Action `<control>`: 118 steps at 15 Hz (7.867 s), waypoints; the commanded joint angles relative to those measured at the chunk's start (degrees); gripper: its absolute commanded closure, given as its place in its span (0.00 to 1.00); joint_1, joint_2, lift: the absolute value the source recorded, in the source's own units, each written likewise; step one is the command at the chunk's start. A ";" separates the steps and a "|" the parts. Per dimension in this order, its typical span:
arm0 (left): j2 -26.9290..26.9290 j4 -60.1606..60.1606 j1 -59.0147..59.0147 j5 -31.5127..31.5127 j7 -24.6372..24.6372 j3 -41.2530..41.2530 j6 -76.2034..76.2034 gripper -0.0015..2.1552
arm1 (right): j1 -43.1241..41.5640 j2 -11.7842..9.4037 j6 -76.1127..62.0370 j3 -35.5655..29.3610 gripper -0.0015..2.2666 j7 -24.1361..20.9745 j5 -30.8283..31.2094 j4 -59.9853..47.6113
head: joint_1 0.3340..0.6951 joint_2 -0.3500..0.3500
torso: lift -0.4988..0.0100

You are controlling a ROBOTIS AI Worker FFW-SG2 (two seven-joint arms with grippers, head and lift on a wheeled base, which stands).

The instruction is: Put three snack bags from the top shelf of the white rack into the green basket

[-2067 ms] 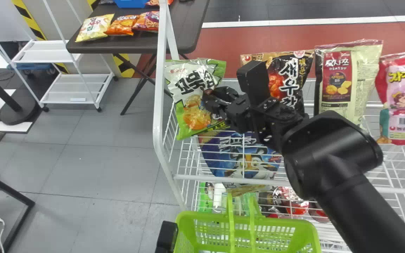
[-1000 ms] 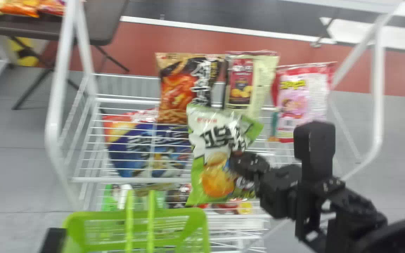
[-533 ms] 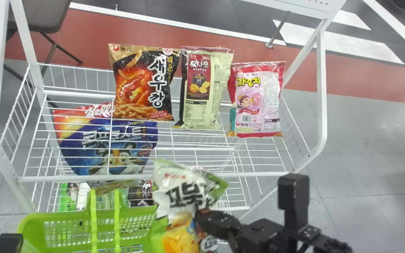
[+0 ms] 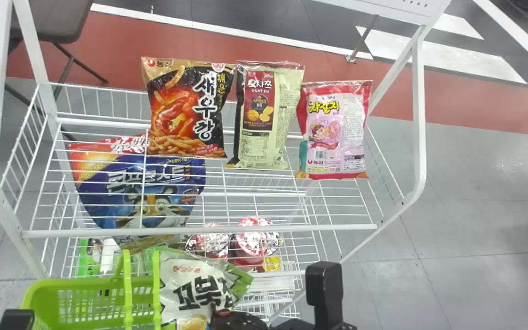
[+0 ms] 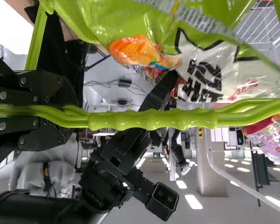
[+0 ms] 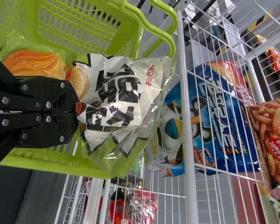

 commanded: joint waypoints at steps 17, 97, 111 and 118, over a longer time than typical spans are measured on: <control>-0.09 -0.20 0.10 -0.23 0.41 -0.67 -0.17 1.00 | 1.01 0.46 -26.50 -1.77 0.03 -2.33 2.57 1.24 | 1.00 0.00 | 0.98; -0.26 -1.08 -1.49 -1.90 4.01 -2.69 0.35 1.00 | -0.04 -4.81 -24.92 4.91 0.03 6.63 6.96 10.73 | 1.00 0.07 | 0.98; 0.00 -0.73 -1.75 -1.81 4.19 -2.87 0.35 1.00 | -15.25 1.16 -57.09 -4.15 0.03 -7.96 6.26 17.85 | 1.00 0.00 | 0.98; 0.18 -0.64 -1.84 -1.37 3.40 -2.25 0.35 1.00 | -28.17 1.43 -43.03 -9.33 0.03 -15.08 9.86 25.76 | 1.00 0.00 | 0.98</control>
